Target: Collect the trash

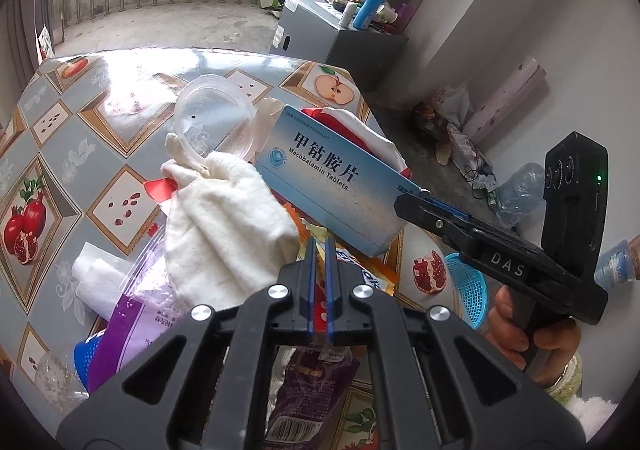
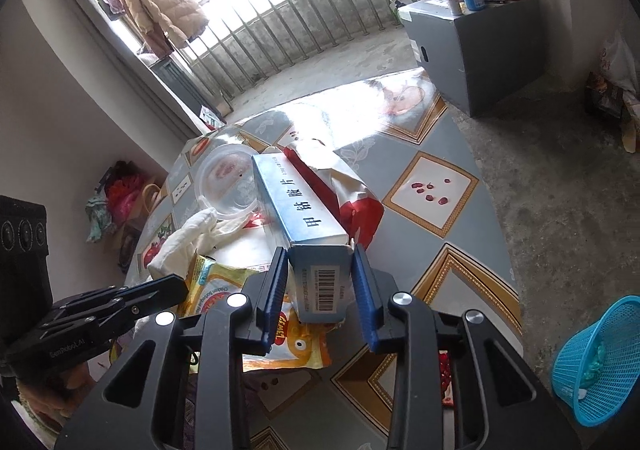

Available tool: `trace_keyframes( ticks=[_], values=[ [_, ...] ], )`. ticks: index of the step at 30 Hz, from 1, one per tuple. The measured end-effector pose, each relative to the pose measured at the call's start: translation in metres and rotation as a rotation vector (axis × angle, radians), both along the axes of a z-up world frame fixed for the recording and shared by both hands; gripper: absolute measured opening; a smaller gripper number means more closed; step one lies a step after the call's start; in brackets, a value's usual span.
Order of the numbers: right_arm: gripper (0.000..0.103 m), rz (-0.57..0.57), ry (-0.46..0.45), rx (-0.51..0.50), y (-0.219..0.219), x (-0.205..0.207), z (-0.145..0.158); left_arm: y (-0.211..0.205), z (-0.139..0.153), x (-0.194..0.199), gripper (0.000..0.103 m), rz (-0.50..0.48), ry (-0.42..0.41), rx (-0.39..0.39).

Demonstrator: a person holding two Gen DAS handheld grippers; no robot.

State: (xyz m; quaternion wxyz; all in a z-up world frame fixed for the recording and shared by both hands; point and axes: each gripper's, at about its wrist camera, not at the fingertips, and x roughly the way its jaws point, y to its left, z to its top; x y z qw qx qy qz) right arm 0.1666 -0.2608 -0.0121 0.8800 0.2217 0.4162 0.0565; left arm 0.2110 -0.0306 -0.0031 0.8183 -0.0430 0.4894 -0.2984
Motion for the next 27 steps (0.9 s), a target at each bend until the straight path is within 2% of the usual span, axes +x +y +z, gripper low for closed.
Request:
trace_keyframes(
  ticks=[10,18,20,27],
  values=[
    [0.032,-0.029,-0.02,-0.01,0.005,-0.015,0.007,-0.004,0.001,-0.001,0.002,-0.007,-0.017,0.001],
    [0.013,-0.021,-0.036,0.006,0.008,-0.02,0.01,-0.004,0.004,-0.003,0.002,-0.007,-0.024,-0.004],
    [0.007,-0.012,-0.048,0.029,0.007,-0.021,0.011,-0.004,0.005,-0.003,0.002,-0.007,-0.025,-0.008],
    [0.003,0.051,-0.129,0.18,-0.003,-0.026,0.021,-0.002,0.013,-0.006,0.002,-0.013,-0.049,-0.026]
  ],
)
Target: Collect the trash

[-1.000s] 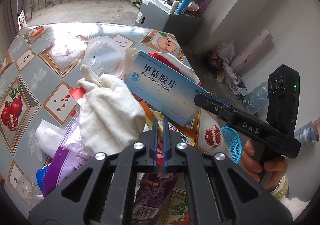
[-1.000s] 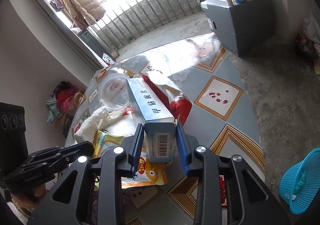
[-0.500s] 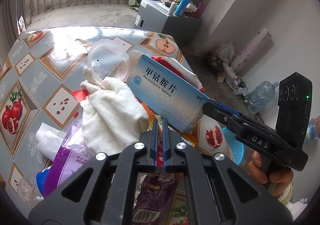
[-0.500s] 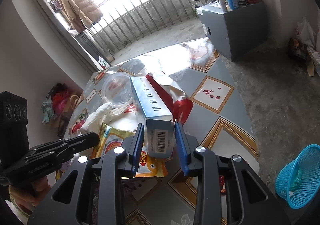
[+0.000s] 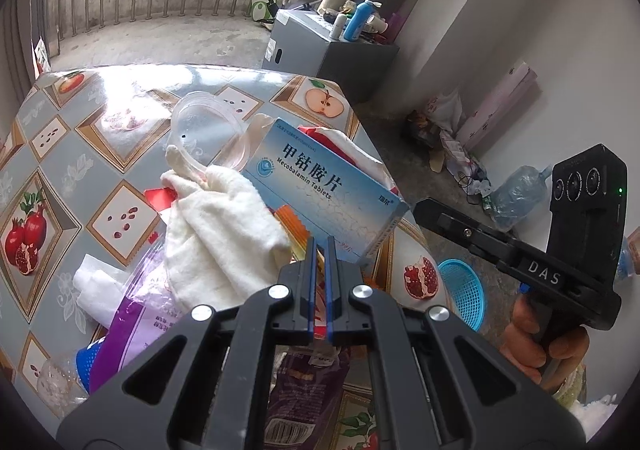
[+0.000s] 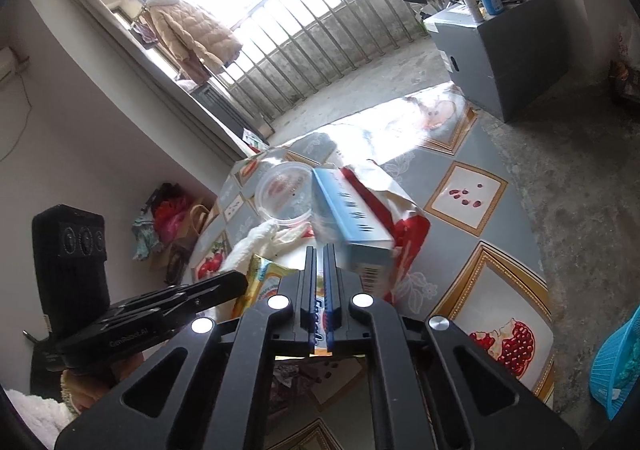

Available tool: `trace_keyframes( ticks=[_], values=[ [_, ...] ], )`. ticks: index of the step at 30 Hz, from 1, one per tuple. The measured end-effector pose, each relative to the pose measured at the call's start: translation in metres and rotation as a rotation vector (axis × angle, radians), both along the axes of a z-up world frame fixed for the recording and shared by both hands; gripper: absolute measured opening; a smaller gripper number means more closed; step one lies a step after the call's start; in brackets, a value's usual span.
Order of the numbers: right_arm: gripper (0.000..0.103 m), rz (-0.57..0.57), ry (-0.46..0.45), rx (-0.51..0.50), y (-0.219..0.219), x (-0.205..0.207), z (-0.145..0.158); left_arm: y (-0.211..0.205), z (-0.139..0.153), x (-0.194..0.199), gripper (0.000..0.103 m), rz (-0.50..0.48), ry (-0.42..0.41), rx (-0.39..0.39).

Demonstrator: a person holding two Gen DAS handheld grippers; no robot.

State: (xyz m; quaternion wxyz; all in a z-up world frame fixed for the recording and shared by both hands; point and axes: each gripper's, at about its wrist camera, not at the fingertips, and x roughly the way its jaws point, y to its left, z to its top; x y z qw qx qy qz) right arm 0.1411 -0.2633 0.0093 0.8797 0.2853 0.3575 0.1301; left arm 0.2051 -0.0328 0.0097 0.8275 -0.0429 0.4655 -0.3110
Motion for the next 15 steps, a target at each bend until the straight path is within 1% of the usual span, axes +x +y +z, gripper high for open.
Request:
trace_keyframes(
  ticks=[4,7,10,12,13,14,15],
  values=[
    [0.003,0.014,-0.049,0.018,-0.002,0.0,0.012,0.001,0.009,-0.002,0.001,-0.001,-0.025,-0.011],
    [0.003,0.015,-0.072,-0.03,-0.001,0.0,0.021,0.0,0.012,-0.003,0.001,0.001,-0.042,-0.004],
    [0.005,0.022,-0.057,-0.099,0.005,0.006,0.024,-0.001,0.012,-0.002,0.001,0.003,-0.049,0.01],
    [0.007,0.066,-0.033,-0.155,0.011,0.016,0.024,0.0,0.009,0.0,0.001,0.007,-0.039,0.008],
    [0.018,0.079,-0.018,-0.181,0.013,0.023,0.023,0.0,0.009,0.001,0.001,0.011,-0.037,0.009],
    [0.031,0.097,-0.001,-0.206,0.015,0.031,0.021,0.001,0.008,0.002,0.001,0.015,-0.037,0.008],
    [0.037,0.111,0.011,-0.228,0.016,0.037,0.019,0.002,0.008,0.003,0.001,0.021,-0.036,0.005]
  ],
)
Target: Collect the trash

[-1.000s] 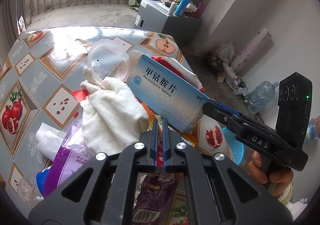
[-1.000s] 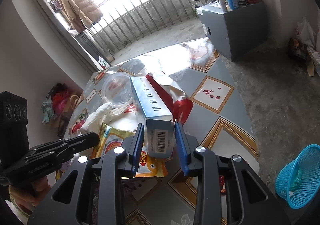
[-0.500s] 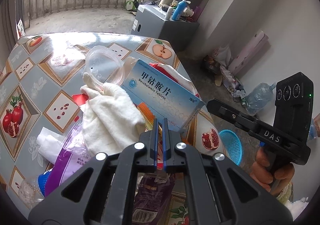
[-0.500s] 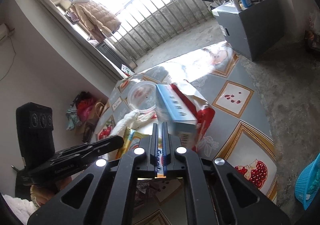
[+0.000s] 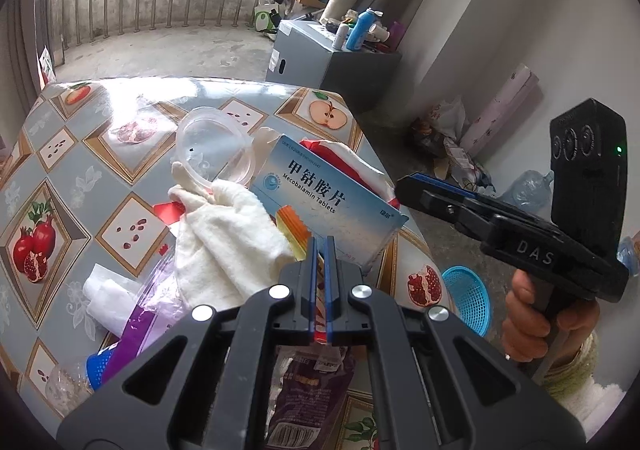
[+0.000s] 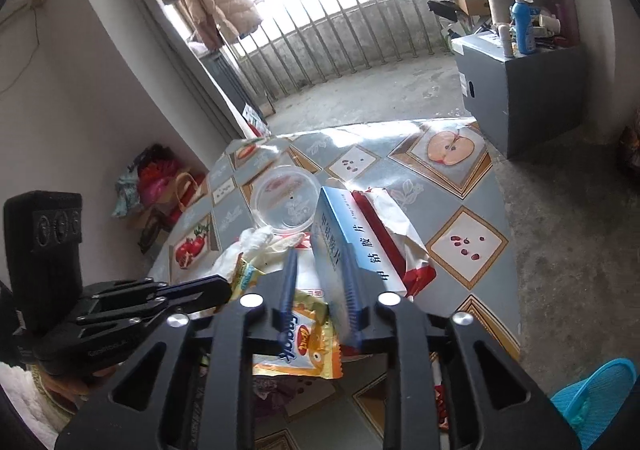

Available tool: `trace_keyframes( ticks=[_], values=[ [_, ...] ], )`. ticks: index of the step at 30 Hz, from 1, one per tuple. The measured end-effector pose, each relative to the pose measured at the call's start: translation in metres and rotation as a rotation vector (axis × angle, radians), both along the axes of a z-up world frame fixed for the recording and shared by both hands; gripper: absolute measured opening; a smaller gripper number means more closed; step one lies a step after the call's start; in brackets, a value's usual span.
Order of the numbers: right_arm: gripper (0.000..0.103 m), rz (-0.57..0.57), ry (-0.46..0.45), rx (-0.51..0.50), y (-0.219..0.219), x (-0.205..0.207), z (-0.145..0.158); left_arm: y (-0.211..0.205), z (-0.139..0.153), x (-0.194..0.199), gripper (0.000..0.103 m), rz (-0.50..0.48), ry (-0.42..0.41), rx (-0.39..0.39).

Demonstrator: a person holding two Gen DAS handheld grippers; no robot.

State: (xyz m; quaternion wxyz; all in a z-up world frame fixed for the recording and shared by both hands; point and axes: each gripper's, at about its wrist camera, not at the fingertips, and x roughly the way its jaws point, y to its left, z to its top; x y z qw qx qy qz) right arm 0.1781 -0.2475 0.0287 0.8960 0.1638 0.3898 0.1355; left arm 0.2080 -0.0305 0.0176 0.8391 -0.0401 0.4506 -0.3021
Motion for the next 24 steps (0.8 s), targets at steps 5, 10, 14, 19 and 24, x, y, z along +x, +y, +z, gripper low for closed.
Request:
trace_keyframes(
  ticks=[5,10,14,19,24],
  values=[
    [0.041,0.07,0.069,-0.108,0.01,0.03,-0.007,0.009,0.004,0.005,0.001,0.033,-0.022,-0.012],
    [0.041,0.082,0.171,-0.131,0.009,0.049,-0.024,0.012,0.003,0.012,0.001,0.046,-0.026,-0.012],
    [0.042,0.075,0.226,-0.141,0.011,0.054,-0.034,0.014,0.001,0.015,0.001,0.044,-0.02,-0.013],
    [0.049,0.079,0.253,-0.173,0.016,0.058,-0.038,0.014,0.0,0.016,0.001,0.044,-0.022,-0.014],
    [0.054,0.084,0.298,-0.222,0.021,0.068,-0.046,0.015,-0.001,0.017,0.001,0.043,-0.02,-0.014]
  ],
)
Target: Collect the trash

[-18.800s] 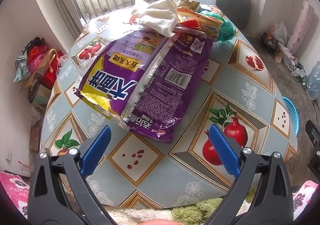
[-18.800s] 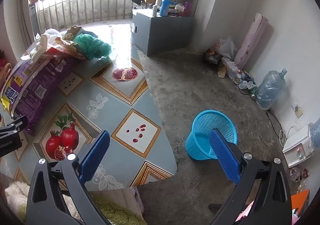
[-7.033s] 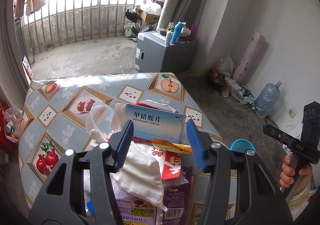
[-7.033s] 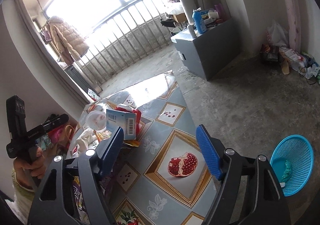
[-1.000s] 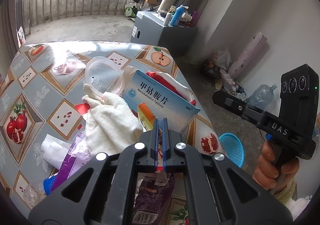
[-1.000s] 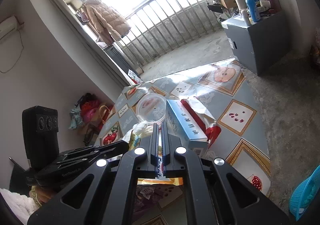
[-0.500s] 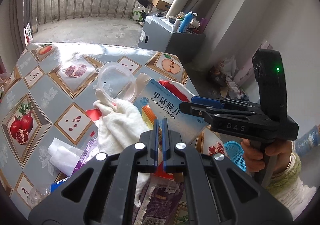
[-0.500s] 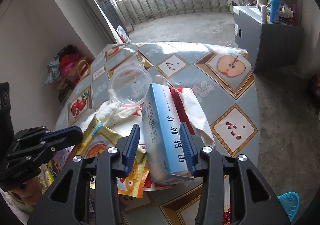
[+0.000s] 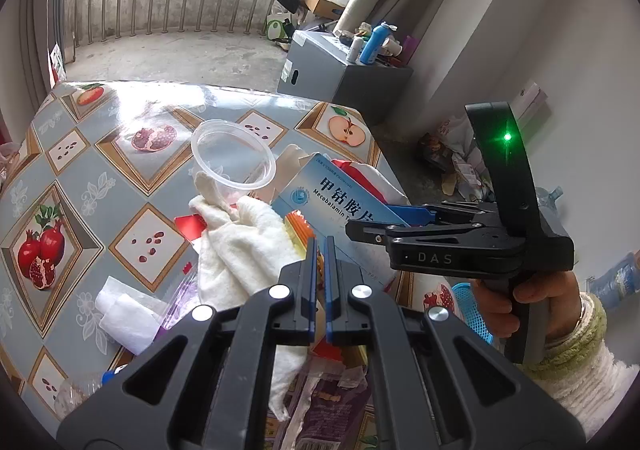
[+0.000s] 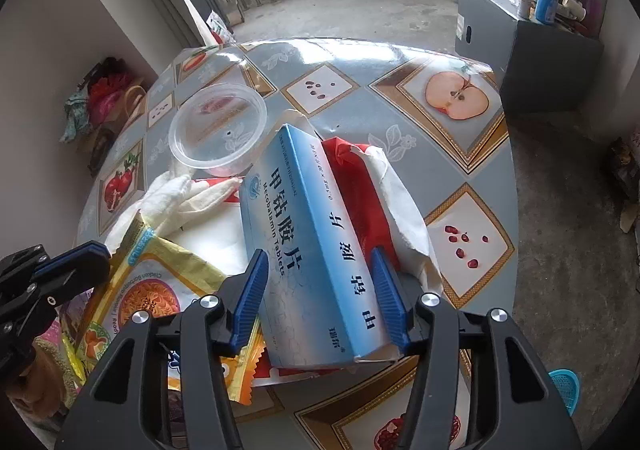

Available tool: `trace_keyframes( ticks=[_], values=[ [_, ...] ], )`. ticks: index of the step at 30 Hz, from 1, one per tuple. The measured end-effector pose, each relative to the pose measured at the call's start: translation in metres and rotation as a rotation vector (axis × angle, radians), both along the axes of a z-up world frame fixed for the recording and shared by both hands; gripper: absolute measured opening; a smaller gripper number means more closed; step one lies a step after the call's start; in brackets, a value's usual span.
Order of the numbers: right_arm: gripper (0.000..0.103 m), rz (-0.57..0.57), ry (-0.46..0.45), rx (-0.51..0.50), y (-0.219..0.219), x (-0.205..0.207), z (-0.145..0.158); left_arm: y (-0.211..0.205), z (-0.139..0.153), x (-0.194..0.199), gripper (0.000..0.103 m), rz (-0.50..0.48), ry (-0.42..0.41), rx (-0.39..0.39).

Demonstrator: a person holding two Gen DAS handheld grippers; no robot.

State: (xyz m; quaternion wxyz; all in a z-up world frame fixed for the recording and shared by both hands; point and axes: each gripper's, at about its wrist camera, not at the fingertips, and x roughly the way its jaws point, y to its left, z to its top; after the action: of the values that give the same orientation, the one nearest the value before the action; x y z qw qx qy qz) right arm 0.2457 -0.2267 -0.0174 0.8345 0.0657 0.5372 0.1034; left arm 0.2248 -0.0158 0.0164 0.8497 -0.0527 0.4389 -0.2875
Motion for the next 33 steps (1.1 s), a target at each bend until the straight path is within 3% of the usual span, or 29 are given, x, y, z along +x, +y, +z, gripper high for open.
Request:
trace_keyframes(
  ticks=[3,10,14,22,33],
  values=[
    [0.06,0.001,0.014,0.007,0.0,0.004,-0.003,0.001,-0.004,0.002,0.001,0.002,0.003,-0.001],
    [0.057,0.003,0.026,-0.005,0.0,0.005,-0.005,0.005,-0.01,0.003,0.001,0.01,0.005,-0.008],
    [0.057,0.038,0.007,-0.062,0.01,0.0,-0.003,0.006,-0.011,0.003,0.001,0.014,0.006,-0.011],
    [0.073,0.099,0.003,-0.164,0.028,-0.001,-0.01,0.008,-0.011,0.002,0.001,0.017,0.005,-0.016],
    [0.068,0.111,-0.029,-0.26,0.037,-0.005,-0.009,0.01,-0.009,-0.001,0.001,0.02,0.005,-0.036]
  ],
)
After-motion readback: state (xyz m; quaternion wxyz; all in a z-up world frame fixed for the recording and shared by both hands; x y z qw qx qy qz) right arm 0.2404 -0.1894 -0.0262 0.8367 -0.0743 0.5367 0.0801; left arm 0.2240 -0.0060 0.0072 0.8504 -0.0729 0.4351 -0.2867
